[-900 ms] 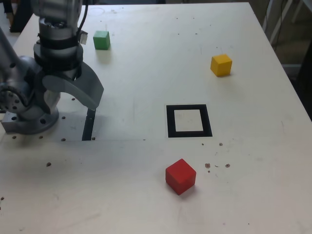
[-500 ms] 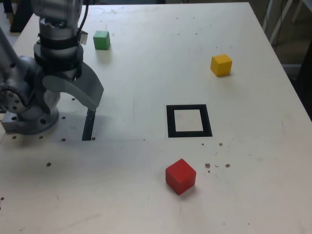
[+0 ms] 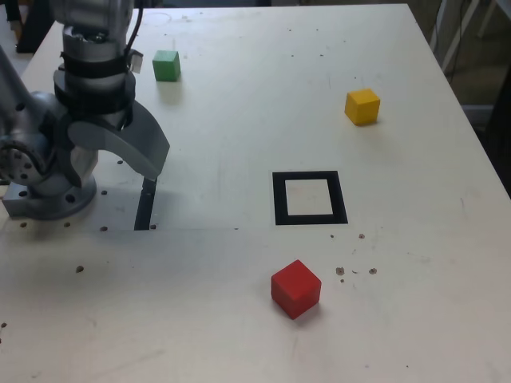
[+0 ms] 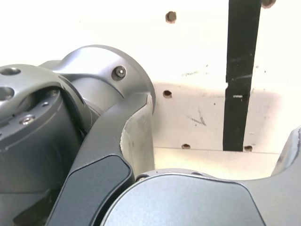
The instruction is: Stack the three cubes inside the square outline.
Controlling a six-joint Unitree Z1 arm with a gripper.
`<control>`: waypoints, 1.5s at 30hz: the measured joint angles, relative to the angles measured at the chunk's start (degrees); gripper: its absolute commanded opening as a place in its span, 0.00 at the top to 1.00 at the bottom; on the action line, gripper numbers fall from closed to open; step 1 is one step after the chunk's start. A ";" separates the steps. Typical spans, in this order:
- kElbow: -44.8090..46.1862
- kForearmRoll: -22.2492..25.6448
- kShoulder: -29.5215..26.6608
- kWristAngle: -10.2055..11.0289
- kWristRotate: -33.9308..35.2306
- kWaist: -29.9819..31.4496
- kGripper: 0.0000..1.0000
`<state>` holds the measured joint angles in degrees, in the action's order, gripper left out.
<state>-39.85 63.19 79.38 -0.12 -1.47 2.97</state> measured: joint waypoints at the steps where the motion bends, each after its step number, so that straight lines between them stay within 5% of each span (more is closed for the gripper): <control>1: -0.25 0.16 -0.07 0.00 0.00 0.00 0.00; 9: -5.18 6.06 -0.28 -0.39 0.83 2.23 0.00; 14: -8.88 5.09 0.01 -0.72 3.33 5.95 0.00; 34: -41.29 13.76 18.36 1.52 11.23 26.35 0.01; 45: -51.33 16.32 27.93 9.29 -3.71 33.31 0.01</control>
<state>-91.18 79.51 107.32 9.17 -5.18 36.27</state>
